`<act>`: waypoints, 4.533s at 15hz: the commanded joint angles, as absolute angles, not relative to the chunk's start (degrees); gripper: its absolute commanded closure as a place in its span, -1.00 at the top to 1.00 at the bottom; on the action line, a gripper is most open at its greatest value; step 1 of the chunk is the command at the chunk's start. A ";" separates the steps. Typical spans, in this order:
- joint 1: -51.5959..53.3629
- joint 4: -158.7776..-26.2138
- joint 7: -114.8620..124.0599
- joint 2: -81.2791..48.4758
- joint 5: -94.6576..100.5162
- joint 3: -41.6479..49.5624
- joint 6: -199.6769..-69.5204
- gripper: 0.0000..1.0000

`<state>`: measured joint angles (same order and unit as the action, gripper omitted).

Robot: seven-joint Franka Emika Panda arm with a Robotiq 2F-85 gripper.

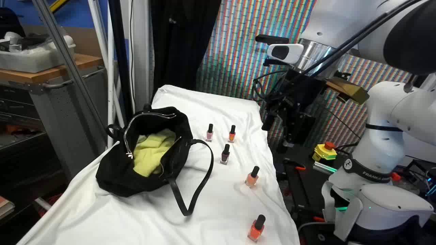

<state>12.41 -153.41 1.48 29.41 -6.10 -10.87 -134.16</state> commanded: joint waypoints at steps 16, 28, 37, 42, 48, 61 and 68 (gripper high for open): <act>1.80 -149.56 -17.62 19.87 6.52 3.70 -134.82 1.00; -3.27 -140.18 -26.68 -2.22 9.21 6.34 -140.85 1.00; -6.87 -137.12 -27.93 -9.75 11.10 6.13 -145.25 1.00; -8.60 -136.77 -30.27 -13.21 9.51 5.44 -148.59 1.00; -10.10 -135.72 -31.73 -16.77 8.83 4.28 -149.85 1.00; -10.14 -135.62 -31.06 -16.46 10.03 3.83 -149.47 0.42; -9.49 -135.62 -30.25 -16.23 11.18 3.75 -149.12 -0.55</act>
<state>-9.52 -136.13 -30.41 -15.83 10.09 4.02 -148.89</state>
